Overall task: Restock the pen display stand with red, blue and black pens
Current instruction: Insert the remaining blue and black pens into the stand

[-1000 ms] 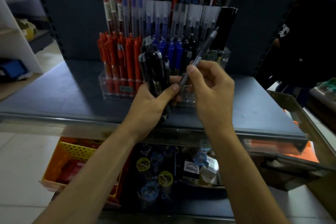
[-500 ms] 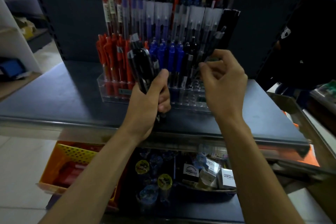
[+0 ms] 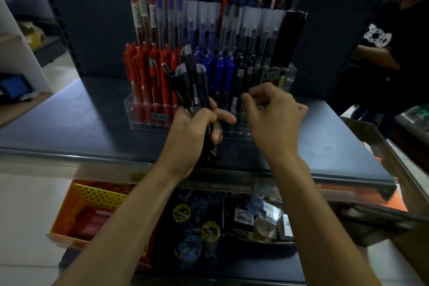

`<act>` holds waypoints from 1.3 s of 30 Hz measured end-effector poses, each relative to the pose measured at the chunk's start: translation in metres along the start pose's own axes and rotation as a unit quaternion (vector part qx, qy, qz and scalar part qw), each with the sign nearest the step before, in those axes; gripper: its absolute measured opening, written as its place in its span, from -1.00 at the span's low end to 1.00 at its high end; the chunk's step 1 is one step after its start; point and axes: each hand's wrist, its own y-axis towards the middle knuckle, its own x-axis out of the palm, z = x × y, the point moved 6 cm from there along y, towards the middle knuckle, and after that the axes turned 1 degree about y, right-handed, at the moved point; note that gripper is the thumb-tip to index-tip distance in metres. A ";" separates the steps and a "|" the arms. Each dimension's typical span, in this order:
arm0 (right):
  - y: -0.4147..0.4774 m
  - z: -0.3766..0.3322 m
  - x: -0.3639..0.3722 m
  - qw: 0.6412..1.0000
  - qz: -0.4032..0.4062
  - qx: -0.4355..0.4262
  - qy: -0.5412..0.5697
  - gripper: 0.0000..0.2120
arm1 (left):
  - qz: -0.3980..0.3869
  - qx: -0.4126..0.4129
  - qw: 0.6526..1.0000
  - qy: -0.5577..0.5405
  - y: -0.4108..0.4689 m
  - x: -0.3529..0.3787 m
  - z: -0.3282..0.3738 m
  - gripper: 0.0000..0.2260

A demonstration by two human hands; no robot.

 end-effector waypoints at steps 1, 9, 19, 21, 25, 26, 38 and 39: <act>-0.001 0.000 0.000 1.000 0.003 -0.003 -0.002 -0.89 | -0.005 0.004 1.000 0.024 -0.001 0.001 0.001 -0.97; -0.019 0.002 -0.006 0.999 0.028 -0.020 0.005 -0.80 | -0.003 -0.002 0.999 0.046 -0.002 0.002 0.001 -0.90; -0.030 -0.018 0.004 0.953 -0.141 -0.015 0.266 -0.78 | -0.047 0.020 0.985 0.166 -0.007 0.010 0.010 -0.73; -0.028 -0.015 0.007 0.940 -0.167 0.016 0.298 -0.77 | -0.050 0.022 0.984 0.170 -0.006 0.009 0.009 -0.71; -0.026 -0.010 0.012 0.911 -0.207 0.074 0.348 -0.78 | -0.073 0.020 0.985 0.152 -0.008 0.011 0.009 -0.73; -0.026 -0.011 0.011 0.917 -0.202 0.067 0.336 -0.77 | -0.076 0.025 0.985 0.153 -0.008 0.012 0.010 -0.73; -0.022 -0.022 -0.004 0.923 -0.123 0.032 0.363 -0.86 | -0.064 -0.012 0.992 0.106 -0.007 0.011 0.004 -0.89; -0.022 -0.022 -0.004 0.926 -0.118 0.031 0.357 -0.87 | -0.059 -0.014 0.994 0.093 -0.006 0.010 0.005 -0.88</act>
